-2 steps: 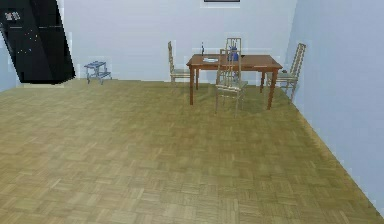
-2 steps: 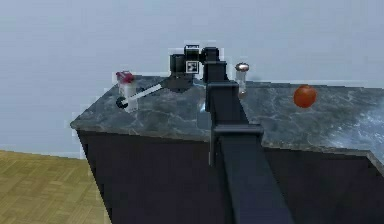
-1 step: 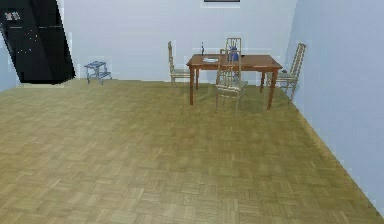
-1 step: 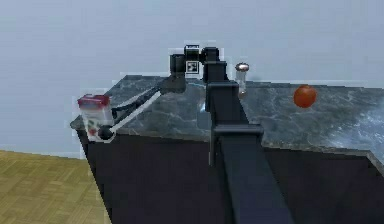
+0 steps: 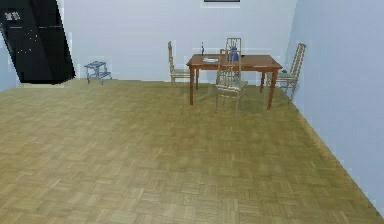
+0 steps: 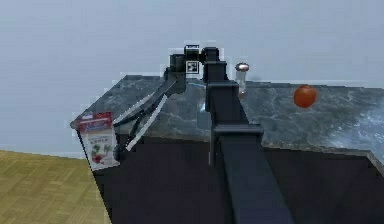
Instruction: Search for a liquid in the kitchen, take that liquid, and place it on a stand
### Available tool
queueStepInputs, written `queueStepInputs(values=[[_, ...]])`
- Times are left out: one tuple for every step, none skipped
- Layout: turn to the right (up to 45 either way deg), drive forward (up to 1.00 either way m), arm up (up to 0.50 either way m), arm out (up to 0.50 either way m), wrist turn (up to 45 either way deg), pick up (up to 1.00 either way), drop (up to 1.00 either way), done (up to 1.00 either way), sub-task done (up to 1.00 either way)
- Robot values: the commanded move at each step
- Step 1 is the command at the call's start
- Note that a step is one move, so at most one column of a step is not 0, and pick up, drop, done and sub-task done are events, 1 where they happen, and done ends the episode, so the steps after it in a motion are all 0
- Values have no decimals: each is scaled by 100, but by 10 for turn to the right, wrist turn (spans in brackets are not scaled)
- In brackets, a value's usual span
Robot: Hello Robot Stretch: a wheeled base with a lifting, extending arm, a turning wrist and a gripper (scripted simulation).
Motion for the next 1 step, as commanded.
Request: queueStepInputs(values=[[0,0,0,-40,0,0,0,0,0]])
